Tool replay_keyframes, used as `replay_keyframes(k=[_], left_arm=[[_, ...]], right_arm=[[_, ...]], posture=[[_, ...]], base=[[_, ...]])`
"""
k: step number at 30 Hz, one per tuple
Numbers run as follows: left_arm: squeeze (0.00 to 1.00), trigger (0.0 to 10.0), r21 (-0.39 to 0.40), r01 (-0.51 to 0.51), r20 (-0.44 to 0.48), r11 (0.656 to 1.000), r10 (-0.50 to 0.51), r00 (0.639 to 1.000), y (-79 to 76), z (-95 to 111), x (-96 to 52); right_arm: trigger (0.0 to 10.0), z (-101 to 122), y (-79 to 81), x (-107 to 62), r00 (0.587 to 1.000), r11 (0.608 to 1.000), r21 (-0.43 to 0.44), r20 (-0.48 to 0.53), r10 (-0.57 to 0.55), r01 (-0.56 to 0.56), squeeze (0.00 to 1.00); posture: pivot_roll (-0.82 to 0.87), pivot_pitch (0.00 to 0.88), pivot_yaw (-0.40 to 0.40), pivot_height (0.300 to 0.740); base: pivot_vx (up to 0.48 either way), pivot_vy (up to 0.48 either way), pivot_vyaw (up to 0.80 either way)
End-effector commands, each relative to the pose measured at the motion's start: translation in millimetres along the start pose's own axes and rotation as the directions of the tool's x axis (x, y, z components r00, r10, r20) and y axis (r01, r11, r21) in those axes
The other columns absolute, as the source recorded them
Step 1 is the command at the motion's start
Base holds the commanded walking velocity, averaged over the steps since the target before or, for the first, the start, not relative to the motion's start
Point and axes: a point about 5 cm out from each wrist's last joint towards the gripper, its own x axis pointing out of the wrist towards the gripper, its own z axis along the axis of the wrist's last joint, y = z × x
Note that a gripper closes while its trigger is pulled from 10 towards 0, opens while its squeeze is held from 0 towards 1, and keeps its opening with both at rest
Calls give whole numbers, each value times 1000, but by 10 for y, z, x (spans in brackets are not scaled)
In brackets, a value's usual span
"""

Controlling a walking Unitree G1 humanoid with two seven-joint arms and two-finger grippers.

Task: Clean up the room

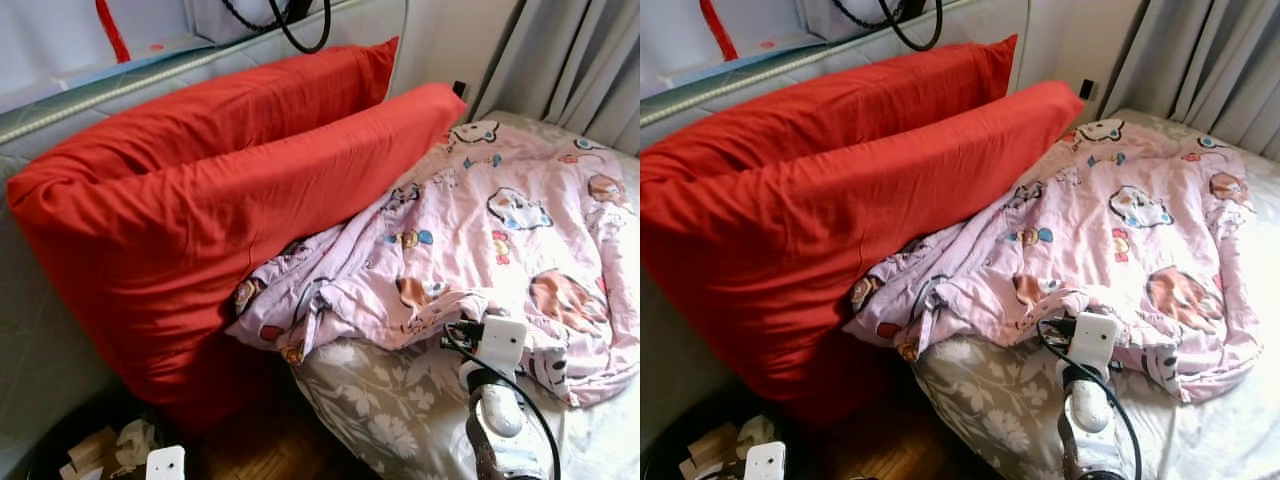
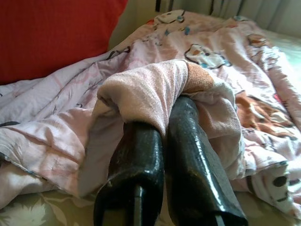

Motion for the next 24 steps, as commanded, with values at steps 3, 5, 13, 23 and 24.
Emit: replay_keyframes(k=[3,5,13,23,24], left_arm=[[0,10000,-14,-16,-20,1000,16,1000,23,-62,-21],[0,10000,-14,-16,-21,1000,16,1000,26,-63,-21],[0,10000,-14,-15,-22,1000,15,1000,23,-66,-21],[0,10000,-14,-15,-23,1000,15,1000,29,-69,-22],[0,10000,-14,-15,-23,1000,15,1000,29,-70,-23]], right_arm=[[10000,49,-9,12,1000,1000,-5,15,-5,5,0],[10000,88,-3,24,999,1000,-3,32,-8,8,0],[10000,173,-75,65,996,998,2,62,-61,61,0],[10000,228,-122,74,993,996,-3,85,-86,86,0],[10000,227,-121,73,993,996,-4,85,-85,86,0]], posture=[[113,148,-51,740],[113,157,-49,740],[117,163,-48,740],[119,169,-47,740],[119,169,-47,740]], base=[[-240,0,0],[-240,0,0],[-30,0,0],[-24,0,0],[0,0,0]])
